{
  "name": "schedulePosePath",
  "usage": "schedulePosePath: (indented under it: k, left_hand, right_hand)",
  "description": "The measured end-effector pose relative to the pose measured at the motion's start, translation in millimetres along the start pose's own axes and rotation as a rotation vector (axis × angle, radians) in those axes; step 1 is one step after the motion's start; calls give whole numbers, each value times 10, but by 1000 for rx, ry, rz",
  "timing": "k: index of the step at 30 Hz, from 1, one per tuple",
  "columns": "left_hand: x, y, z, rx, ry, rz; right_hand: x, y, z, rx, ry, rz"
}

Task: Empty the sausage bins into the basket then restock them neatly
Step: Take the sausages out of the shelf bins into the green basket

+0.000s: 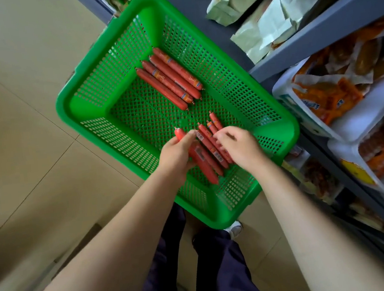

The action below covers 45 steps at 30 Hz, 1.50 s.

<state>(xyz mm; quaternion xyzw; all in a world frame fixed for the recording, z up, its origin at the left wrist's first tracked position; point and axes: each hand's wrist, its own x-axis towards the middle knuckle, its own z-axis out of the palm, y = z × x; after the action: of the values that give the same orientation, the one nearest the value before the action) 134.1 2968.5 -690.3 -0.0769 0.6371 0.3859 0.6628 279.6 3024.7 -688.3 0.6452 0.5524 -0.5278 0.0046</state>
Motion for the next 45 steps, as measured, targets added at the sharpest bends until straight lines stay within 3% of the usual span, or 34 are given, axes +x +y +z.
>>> schedulePosePath:
  k: [4,8,9,11,15,17,19,21,25,28,32,35,39,43,45]
  left_hand:
    - [-48,347,-104,18,61,110]
    - [-100,649,-186,28,-15,220]
    - [-91,703,-233,124,2,276]
    - [-64,759,-395,546,116,428]
    - [-171,731,-939,1337,390,936]
    - [-210,625,-1189,1502,442,989]
    - [-222,510,-1373,1594,425,916]
    - [-198,405,-1481,1670,389,871]
    - [-109,340,-1533,1669,418,934]
    - [-59,294,-1530,1632,464,1000]
    - [-52,287,-1534,1623,493,1033]
    - [-122,292,-1476,1645,490,964]
    - [-395,434,-1123,1546,450,907]
    - [-1135,774,-410,1274,422,960]
    - [-1657,973,52,1167,384,1081]
  right_hand:
    - [-231,-204,161,155,-282,-32]
    - [-203,-328,296,29,-217,-47]
    - [-157,-367,325,-1,-192,-42]
    - [-28,-446,378,-139,-127,-60]
    - [256,-724,484,-439,-2,-112]
    - [370,-858,587,-515,49,-137]
    - [481,-960,714,-524,86,-105]
    - [614,-956,857,-399,116,-24]
    - [772,-867,1009,319,160,336]
    - [739,-876,1003,759,112,473]
    - [628,-805,951,780,70,465]
    - [469,-790,892,747,131,344]
    - [12,-990,581,543,191,25]
    - [-828,-1335,-220,407,249,-252]
    - [-1404,-1534,-786,362,312,-384]
